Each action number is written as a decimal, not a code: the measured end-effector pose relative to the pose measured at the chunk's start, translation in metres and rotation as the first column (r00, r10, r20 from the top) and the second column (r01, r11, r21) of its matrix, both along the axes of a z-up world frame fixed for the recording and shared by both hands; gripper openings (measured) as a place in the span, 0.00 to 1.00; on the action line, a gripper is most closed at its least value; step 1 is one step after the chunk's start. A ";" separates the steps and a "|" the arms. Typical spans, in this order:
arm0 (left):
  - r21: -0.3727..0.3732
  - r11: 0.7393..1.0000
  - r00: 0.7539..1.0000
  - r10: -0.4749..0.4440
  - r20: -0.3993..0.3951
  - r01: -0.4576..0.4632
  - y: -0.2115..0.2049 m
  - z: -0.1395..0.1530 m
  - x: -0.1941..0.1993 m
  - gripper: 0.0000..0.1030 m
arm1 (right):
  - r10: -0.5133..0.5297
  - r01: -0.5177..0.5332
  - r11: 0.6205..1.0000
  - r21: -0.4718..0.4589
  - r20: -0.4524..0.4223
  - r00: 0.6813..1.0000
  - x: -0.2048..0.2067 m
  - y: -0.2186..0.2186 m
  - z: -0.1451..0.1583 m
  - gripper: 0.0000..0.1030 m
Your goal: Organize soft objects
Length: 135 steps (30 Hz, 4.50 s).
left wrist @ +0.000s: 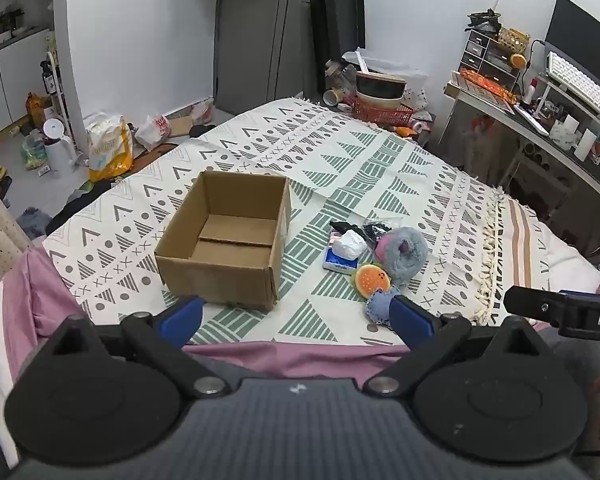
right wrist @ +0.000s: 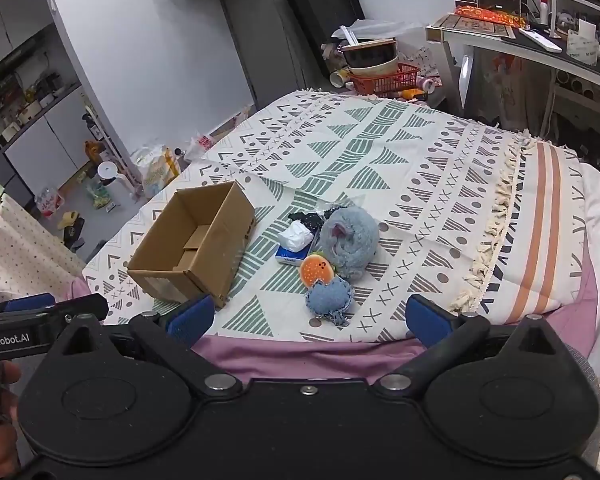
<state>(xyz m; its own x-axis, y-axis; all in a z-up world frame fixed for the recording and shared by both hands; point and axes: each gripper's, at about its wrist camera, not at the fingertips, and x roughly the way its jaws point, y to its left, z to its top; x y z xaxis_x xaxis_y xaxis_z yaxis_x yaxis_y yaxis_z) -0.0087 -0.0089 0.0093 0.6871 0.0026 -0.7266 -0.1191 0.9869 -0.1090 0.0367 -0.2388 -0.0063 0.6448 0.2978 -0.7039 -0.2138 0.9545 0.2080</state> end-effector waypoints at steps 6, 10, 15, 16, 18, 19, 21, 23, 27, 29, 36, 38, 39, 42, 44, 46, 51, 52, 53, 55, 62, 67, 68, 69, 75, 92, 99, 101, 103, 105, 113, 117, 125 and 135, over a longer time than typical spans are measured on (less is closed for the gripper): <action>-0.002 1.000 1.000 -0.001 0.010 0.001 0.003 0.001 -0.004 0.96 | 0.005 -0.005 1.000 -0.010 0.005 1.000 -0.002 0.002 0.002 1.00; -0.003 1.000 1.000 -0.002 0.010 0.002 0.003 0.001 -0.005 0.96 | 0.006 -0.006 1.000 -0.014 0.008 1.000 -0.003 0.003 0.003 1.00; -0.005 1.000 1.000 0.000 0.011 0.000 0.002 0.003 -0.005 0.96 | 0.005 -0.005 1.000 -0.016 0.010 1.000 -0.003 0.004 0.004 1.00; -0.006 1.000 1.000 0.001 0.011 0.000 0.002 0.004 -0.005 0.96 | 0.005 -0.005 1.000 -0.018 0.010 1.000 -0.003 0.004 0.004 1.00; -0.006 1.000 1.000 0.002 0.015 -0.002 0.002 0.005 -0.006 0.96 | 0.005 -0.005 1.000 -0.019 0.009 1.000 -0.002 0.005 0.004 1.00; -0.008 1.000 1.000 0.002 0.018 -0.002 0.002 0.006 -0.006 0.96 | 0.003 -0.003 1.000 -0.019 0.006 1.000 -0.002 0.005 0.004 1.00; -0.015 1.000 1.000 0.003 0.025 -0.003 0.004 0.008 -0.006 0.96 | -0.001 0.001 1.000 -0.025 0.007 1.000 -0.003 0.005 0.004 1.00; -0.017 1.000 1.000 0.003 0.030 -0.003 0.005 0.009 -0.007 0.96 | -0.001 0.001 1.000 -0.031 0.010 1.000 -0.004 0.005 0.005 1.00; -0.019 1.000 1.000 0.001 0.030 0.000 0.005 0.009 -0.007 0.96 | -0.003 0.003 0.999 -0.034 0.011 1.000 -0.005 0.005 0.005 1.00; -0.019 1.000 1.000 0.000 0.027 0.001 0.006 0.007 -0.007 0.96 | -0.001 0.002 0.999 -0.035 0.011 1.000 -0.004 0.005 0.005 1.00; -0.025 1.000 1.000 0.000 0.021 0.000 0.006 0.002 -0.007 0.96 | 0.000 0.000 0.999 -0.036 0.008 1.000 -0.005 0.006 0.005 1.00; -0.024 1.000 1.000 0.000 0.022 0.000 0.006 0.002 -0.007 0.96 | -0.001 0.002 0.999 -0.035 0.009 1.000 -0.005 0.005 0.005 1.00; -0.024 1.000 1.000 0.000 0.023 0.001 0.006 0.002 -0.007 0.96 | -0.002 0.002 0.999 -0.034 0.009 1.000 -0.005 0.003 0.005 1.00; -0.021 1.000 1.000 0.001 0.026 -0.001 0.004 0.002 -0.008 0.96 | -0.001 0.002 0.999 -0.033 0.009 1.000 -0.005 0.003 0.005 1.00; -0.020 1.000 1.000 0.000 0.026 0.000 0.004 0.002 -0.008 0.96 | -0.004 0.005 0.999 -0.033 0.009 1.000 -0.005 0.003 0.005 1.00; -0.020 1.000 1.000 0.001 0.027 0.000 0.004 0.002 -0.008 0.96 | -0.004 0.004 1.000 -0.031 0.009 1.000 -0.005 0.002 0.005 1.00; -0.019 1.000 1.000 0.001 0.029 0.000 0.002 0.003 -0.008 0.96 | -0.004 0.004 1.000 -0.029 0.014 1.000 -0.006 0.001 0.006 1.00; -0.019 1.000 1.000 0.001 0.029 -0.001 0.002 0.003 -0.008 0.96 | -0.003 0.003 1.000 -0.029 0.014 1.000 -0.007 0.001 0.006 1.00; -0.019 1.000 1.000 0.001 0.027 -0.001 0.002 0.003 -0.008 0.96 | -0.003 0.003 1.000 -0.030 0.015 1.000 -0.006 0.001 0.006 1.00; -0.022 1.000 1.000 0.003 0.027 -0.002 0.002 0.004 -0.008 0.96 | -0.004 0.005 1.000 -0.031 0.014 1.000 -0.006 0.001 0.006 1.00; -0.017 1.000 1.000 -0.002 0.030 0.002 0.000 0.005 -0.009 0.96 | 0.002 -0.001 1.000 -0.026 0.017 1.000 -0.008 0.000 0.007 1.00; -0.009 1.000 0.999 -0.015 0.031 0.015 -0.003 0.006 -0.010 0.96 | 0.001 -0.001 1.000 -0.017 0.015 1.000 -0.007 -0.001 0.007 1.00; -0.010 1.000 0.999 -0.015 0.031 0.015 -0.004 0.006 -0.010 0.96 | 0.002 -0.001 1.000 -0.017 0.013 1.000 -0.007 -0.001 0.006 1.00; -0.011 1.000 0.999 -0.015 0.031 0.015 -0.004 0.006 -0.010 0.96 | 0.003 -0.003 1.000 -0.018 0.012 1.000 -0.006 -0.001 0.005 1.00; -0.006 1.000 0.999 -0.019 0.030 0.020 -0.005 0.007 -0.010 0.96 | 0.008 -0.008 1.000 -0.015 0.011 1.000 -0.003 -0.001 0.004 1.00; -0.023 1.000 1.000 -0.018 0.024 0.019 -0.014 0.000 0.023 0.96 | -0.026 0.031 0.992 0.121 -0.047 0.999 0.031 -0.016 -0.022 1.00; -0.063 0.998 1.000 -0.002 0.009 0.003 -0.016 -0.017 0.044 0.94 | -0.043 0.060 0.985 0.164 -0.102 0.994 0.050 -0.020 -0.043 0.89; -0.066 0.998 1.000 -0.007 0.004 0.007 -0.018 -0.023 0.051 0.94 | -0.044 0.063 0.985 0.163 -0.116 0.992 0.055 -0.018 -0.048 0.89; -0.074 0.997 1.000 -0.008 -0.003 0.008 -0.019 -0.029 0.057 0.94 | -0.051 0.071 0.984 0.163 -0.126 0.991 0.060 -0.016 -0.053 0.89; -0.083 0.996 1.000 -0.009 -0.006 0.009 -0.020 -0.036 0.063 0.94 | -0.063 0.086 0.983 0.162 -0.138 0.988 0.066 -0.015 -0.058 0.89; -0.122 0.992 0.998 -0.007 -0.055 0.001 -0.021 -0.067 0.092 0.84 | -0.127 0.161 0.972 0.169 -0.197 0.972 0.087 -0.010 -0.081 0.87; -0.134 0.991 0.997 -0.013 -0.070 0.003 -0.022 -0.080 0.106 0.79 | -0.145 0.186 0.965 0.183 -0.216 0.966 0.094 -0.009 -0.093 0.87; -0.169 0.986 0.989 -0.033 -0.142 0.009 -0.026 -0.109 0.136 0.68 | -0.160 0.222 0.955 0.199 -0.285 0.945 0.113 -0.009 -0.121 0.83; -0.225 0.974 0.978 -0.050 -0.204 0.003 -0.038 -0.138 0.170 0.53 | -0.238 0.374 0.885 0.276 -0.421 0.875 0.133 -0.026 -0.153 0.59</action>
<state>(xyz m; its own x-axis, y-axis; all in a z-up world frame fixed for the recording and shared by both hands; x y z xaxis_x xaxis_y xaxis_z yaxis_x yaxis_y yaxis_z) 0.1614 -0.0473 -0.1284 0.5194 -0.1913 -0.8329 -0.1361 0.9437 -0.3016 0.1698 -0.2646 -0.1594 0.4599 0.3908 -0.7974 0.2335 0.8131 0.5332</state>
